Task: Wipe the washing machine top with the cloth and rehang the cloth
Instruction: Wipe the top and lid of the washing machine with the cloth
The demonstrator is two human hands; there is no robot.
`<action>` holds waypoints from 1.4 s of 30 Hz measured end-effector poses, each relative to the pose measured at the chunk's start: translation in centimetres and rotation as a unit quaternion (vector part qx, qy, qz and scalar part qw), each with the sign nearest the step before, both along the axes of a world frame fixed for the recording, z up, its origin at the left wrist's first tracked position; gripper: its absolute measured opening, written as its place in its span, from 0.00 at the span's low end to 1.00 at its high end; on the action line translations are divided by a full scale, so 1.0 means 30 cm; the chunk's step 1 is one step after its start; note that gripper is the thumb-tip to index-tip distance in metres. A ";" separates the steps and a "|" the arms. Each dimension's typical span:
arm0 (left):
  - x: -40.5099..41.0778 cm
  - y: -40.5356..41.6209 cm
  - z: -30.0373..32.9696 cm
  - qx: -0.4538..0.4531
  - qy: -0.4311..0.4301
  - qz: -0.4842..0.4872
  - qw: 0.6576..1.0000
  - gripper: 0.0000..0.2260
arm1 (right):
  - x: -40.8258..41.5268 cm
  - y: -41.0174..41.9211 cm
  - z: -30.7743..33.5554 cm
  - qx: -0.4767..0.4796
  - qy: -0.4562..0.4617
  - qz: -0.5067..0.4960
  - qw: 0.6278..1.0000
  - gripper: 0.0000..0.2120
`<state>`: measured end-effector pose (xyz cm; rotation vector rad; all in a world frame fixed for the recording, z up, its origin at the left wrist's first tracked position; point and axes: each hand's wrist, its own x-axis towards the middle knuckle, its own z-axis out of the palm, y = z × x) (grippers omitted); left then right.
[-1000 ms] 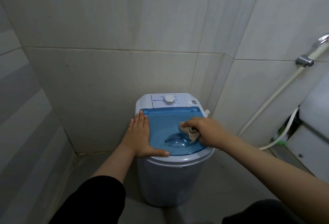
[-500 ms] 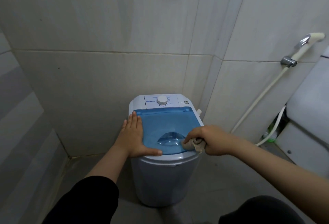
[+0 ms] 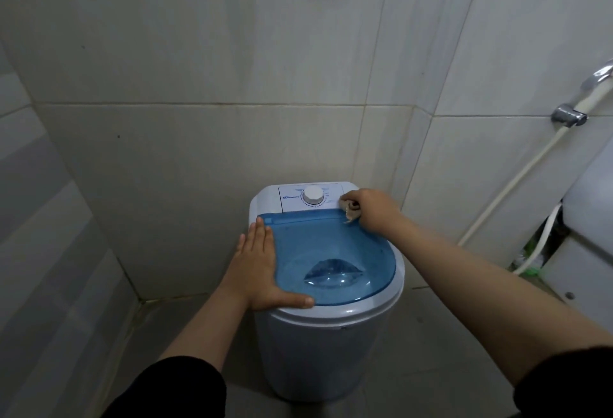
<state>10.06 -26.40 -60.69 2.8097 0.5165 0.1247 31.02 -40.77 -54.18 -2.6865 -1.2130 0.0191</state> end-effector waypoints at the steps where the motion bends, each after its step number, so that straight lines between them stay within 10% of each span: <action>1: 0.000 -0.001 0.000 0.003 0.000 0.000 1.000 0.72 | 0.003 -0.007 -0.011 0.004 -0.005 -0.002 1.000 0.26; 17: -0.012 -0.019 0.022 0.001 0.015 -0.001 1.000 0.72 | -0.195 -0.217 -0.052 -0.017 -0.024 -0.060 0.998 0.28; 26: -0.015 -0.023 0.028 -0.001 0.012 0.000 1.000 0.72 | -0.392 -0.190 -0.048 -0.050 -0.032 -0.111 0.992 0.13; 33: -0.010 -0.020 0.018 0.001 0.010 -0.001 1.000 0.72 | -0.377 -0.140 0.073 -0.023 0.077 0.012 0.997 0.09; 42: -0.009 -0.009 0.008 -0.007 0.009 0.001 1.000 0.72 | -0.336 -0.012 0.031 -0.132 -0.056 0.268 0.953 0.20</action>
